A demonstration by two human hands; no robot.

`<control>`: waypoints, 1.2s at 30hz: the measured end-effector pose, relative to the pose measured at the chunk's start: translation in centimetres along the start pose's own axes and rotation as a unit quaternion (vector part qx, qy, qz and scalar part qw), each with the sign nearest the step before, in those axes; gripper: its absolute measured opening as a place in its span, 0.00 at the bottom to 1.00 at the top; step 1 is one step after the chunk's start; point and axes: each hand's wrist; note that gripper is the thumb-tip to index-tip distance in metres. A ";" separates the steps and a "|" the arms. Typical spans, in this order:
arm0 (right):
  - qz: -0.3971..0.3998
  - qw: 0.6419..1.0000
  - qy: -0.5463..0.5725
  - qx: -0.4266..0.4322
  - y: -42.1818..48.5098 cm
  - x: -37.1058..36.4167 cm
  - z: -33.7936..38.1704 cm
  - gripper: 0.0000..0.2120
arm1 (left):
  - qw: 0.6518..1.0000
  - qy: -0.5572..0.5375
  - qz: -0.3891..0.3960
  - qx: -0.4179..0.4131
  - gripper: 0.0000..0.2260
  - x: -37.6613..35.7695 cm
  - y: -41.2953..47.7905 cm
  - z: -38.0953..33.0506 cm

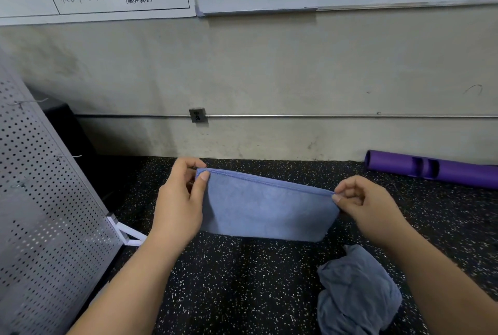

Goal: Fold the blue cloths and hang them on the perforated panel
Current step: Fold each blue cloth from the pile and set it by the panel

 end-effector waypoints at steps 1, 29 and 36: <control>-0.004 1.000 0.026 0.000 0.0 -0.1 0.3 0.06 | 1.000 0.001 -0.003 0.005 0.05 0.0 0.1 0.0; -0.008 0.982 0.122 0.145 -3.0 -2.1 5.3 0.13 | 0.963 0.158 0.218 0.026 0.06 -1.4 -0.8 2.0; 0.081 0.981 -0.039 0.173 -3.8 -3.9 5.3 0.16 | 0.965 -0.049 0.245 -0.074 0.22 -3.7 -2.5 -3.9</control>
Point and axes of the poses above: each hand's wrist, its own y-axis towards the middle knuckle, its own x-axis out of the back of the hand, z = x × y, and after that the axes turned 7 degrees about -x, right-handed
